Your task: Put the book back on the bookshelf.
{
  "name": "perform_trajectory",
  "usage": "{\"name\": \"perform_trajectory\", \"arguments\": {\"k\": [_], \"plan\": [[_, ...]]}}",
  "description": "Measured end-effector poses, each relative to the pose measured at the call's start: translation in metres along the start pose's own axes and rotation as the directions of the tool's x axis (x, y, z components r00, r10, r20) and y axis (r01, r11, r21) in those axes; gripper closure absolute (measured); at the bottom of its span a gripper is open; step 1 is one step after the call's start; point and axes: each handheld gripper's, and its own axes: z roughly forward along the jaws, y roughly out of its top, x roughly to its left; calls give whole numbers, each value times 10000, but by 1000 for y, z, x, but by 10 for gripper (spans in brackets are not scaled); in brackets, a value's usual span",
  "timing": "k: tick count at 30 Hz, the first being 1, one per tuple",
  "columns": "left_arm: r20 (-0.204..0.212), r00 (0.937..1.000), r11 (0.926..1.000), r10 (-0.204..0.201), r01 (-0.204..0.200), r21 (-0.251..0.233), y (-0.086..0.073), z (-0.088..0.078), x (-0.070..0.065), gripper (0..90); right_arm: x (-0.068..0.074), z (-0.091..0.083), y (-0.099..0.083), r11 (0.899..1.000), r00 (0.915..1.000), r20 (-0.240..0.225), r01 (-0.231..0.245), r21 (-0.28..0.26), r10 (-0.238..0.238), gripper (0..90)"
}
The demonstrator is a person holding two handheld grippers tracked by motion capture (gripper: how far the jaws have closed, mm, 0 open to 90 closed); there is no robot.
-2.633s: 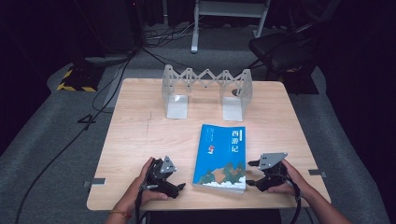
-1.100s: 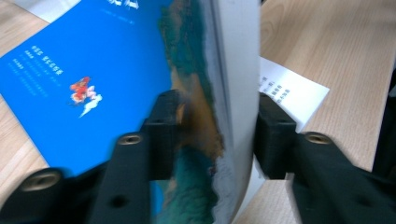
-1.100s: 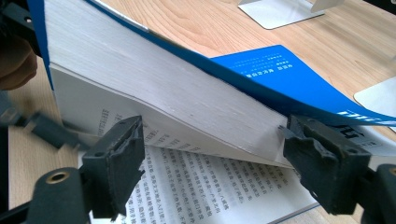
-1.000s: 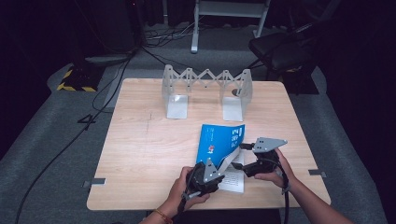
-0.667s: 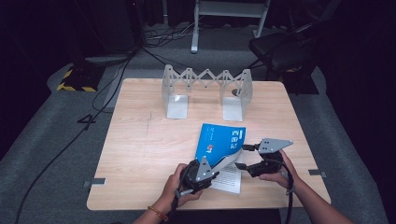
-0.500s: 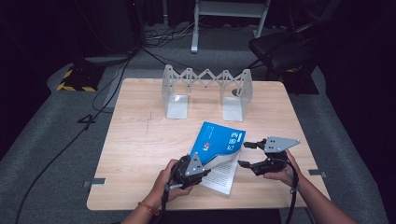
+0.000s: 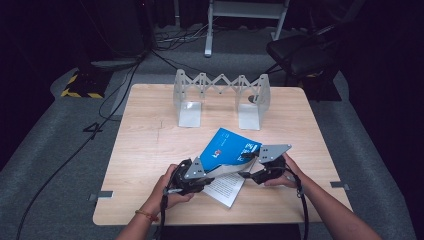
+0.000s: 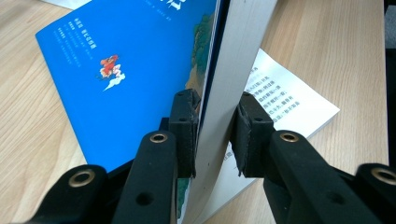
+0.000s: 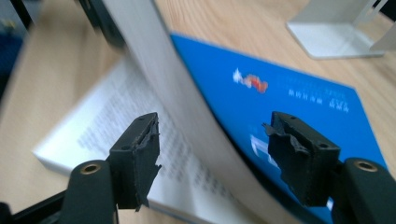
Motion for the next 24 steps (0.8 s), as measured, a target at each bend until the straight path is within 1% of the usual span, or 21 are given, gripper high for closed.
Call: {"name": "perform_trajectory", "arguments": {"k": [1,2,3,4,6,7,8,10,11,12,13,14,15,16,18,19,20,21,22,23,24], "plan": [[-4,10000,10000,-6,6,52,-1,-1,1,720,-1,4,-3,9998,9999,131,78,164,-81,357],[-8,10000,9999,48,-48,104,-2,-2,2,719,-2,6,-6,9997,9995,310,77,220,-84,387],[-11,10000,10000,27,-27,92,-3,-3,3,719,-4,8,-8,9996,9989,449,81,265,-93,388],[-1,10000,10000,-37,37,66,-5,-4,4,717,-5,9,-10,9996,9991,418,75,259,-85,391],[28,10000,10000,-75,75,60,-7,-5,6,713,-8,10,-13,9995,9988,458,161,289,-175,429],[30,10000,9999,-63,62,108,-7,-6,7,711,-8,11,-14,9981,9977,494,438,424,-458,450],[30,10000,9999,-63,62,108,-7,-6,7,710,-8,11,-14,9981,9977,494,438,424,-458,450],[25,9998,9998,-177,177,56,-8,-8,12,706,-8,10,-15,9961,9950,595,773,427,-797,537],[22,9993,9993,-376,376,12,-9,-10,15,698,-8,10,-14,9957,9944,618,835,397,-858,571],[3,9989,9989,-461,461,27,-9,-11,17,686,-6,9,-12,9940,9914,779,1023,391,-1051,596],[-98,9988,9987,-488,489,114,-10,-12,19,675,-3,10,-9,9919,9886,890,1173,496,-1214,614],[-284,9977,9978,-623,629,200,-10,-12,20,658,-1,12,-6,9897,9857,1000,1303,595,-1358,625],[-411,9969,9975,-672,681,204,-9,-12,20,631,1,14,-4,9895,9843,1126,1289,648,-1356,633],[-583,9963,9977,-628,643,227,-8,-13,18,620,2,17,-3,9898,9843,1173,1240,701,-1316,638],[-710,9955,9977,-619,636,215,-3,-12,12,586,4,20,0,9903,9836,1279,1182,729,-1268,643],[-710,9955,9977,-619,636,215,-3,-12,12,573,4,20,0,9903,9836,1279,1182,729,-1268,643],[-790,9954,9982,-542,560,209,0,-12,8,573,5,21,2,9899,9834,1308,1162,807,-1261,644],[-895,9945,9984,-539,554,147,3,-11,5,554,5,22,3,9901,9841,1293,1116,846,-1220,644],[-1086,9923,9980,-595,615,149,10,-8,-2,512,4,22,5,9906,9859,1235,1019,909,-1128,644],[-1086,9923,9980,-595,615,149,10,-8,-2,499,4,22,5,9906,9859,1235,1019,909,-1128,644],[-1264,9902,9979,-599,624,157,15,-5,-7,499,4,22,6,9907,9866,1205,990,938,-1100,644]]}}
